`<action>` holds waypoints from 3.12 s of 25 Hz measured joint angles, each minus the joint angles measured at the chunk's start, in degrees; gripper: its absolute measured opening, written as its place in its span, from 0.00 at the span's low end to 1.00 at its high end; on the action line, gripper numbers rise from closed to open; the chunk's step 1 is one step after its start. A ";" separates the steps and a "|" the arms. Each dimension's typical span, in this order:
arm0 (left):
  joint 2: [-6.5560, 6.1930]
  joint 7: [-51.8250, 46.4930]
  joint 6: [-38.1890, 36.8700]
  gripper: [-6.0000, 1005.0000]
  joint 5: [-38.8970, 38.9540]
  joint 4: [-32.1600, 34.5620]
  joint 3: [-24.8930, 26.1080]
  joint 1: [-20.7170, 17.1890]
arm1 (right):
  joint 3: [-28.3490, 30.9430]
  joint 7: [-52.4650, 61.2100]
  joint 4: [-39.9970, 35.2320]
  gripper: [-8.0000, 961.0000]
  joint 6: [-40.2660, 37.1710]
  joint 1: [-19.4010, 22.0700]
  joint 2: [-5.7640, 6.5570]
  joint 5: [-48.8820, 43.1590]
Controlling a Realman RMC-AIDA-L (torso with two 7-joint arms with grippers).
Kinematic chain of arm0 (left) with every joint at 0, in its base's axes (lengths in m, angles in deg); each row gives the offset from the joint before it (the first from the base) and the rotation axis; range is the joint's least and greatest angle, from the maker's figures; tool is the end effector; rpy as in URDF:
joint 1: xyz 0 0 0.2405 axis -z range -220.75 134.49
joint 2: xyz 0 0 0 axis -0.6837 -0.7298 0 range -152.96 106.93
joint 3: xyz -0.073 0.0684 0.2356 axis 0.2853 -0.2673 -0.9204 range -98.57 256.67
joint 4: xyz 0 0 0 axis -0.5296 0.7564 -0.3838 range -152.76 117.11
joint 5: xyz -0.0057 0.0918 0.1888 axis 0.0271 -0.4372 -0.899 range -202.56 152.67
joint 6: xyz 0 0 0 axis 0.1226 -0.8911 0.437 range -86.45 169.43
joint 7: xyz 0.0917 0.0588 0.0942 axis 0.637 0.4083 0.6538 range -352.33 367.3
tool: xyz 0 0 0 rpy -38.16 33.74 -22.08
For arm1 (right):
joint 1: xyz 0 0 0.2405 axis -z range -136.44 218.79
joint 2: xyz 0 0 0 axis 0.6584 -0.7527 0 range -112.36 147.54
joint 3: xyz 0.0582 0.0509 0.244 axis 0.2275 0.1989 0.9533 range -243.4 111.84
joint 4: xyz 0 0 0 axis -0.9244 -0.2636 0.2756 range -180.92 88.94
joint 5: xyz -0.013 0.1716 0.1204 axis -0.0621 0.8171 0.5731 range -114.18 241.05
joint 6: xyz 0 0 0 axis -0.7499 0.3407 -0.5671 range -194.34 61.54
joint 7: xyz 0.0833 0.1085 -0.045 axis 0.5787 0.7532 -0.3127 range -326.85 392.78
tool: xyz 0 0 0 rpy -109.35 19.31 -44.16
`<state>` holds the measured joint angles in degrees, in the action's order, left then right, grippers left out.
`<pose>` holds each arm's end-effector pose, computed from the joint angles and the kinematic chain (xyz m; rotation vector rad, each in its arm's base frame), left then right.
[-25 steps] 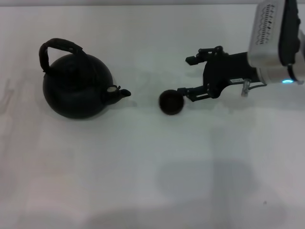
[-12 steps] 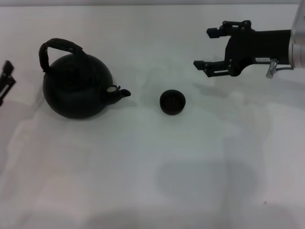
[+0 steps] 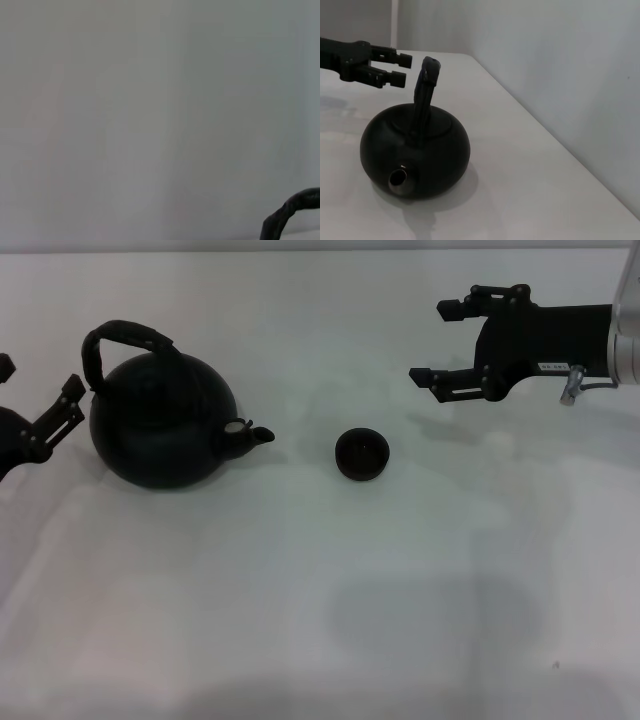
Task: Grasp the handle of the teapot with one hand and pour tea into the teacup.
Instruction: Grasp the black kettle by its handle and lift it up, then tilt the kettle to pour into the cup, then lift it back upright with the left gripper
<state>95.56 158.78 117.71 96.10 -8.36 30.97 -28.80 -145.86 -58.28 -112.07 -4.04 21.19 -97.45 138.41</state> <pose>-0.3655 0.2615 -0.0045 -1.8621 -0.5691 -0.7289 0.2195 0.3536 -0.0006 -2.6630 0.1760 0.2341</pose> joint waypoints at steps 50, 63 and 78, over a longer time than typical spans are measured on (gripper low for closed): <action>0.30 -9.65 -10.90 0.10 -8.62 4.45 0.43 5.95 | -0.31 -2.02 5.25 0.88 -1.73 -0.97 -0.19 2.32; 0.17 -40.31 -22.48 0.10 -17.55 34.43 -13.69 1.25 | -0.65 -7.29 9.48 0.88 -1.55 -0.72 -0.19 7.14; 0.42 -91.02 -32.05 0.10 -62.88 62.42 -28.41 0.80 | 1.07 -13.03 10.94 0.88 -0.13 0.55 -0.04 16.81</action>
<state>95.98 67.76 85.66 33.22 54.07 2.57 -28.00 -144.80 -71.31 -101.13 -4.17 21.74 -97.49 155.22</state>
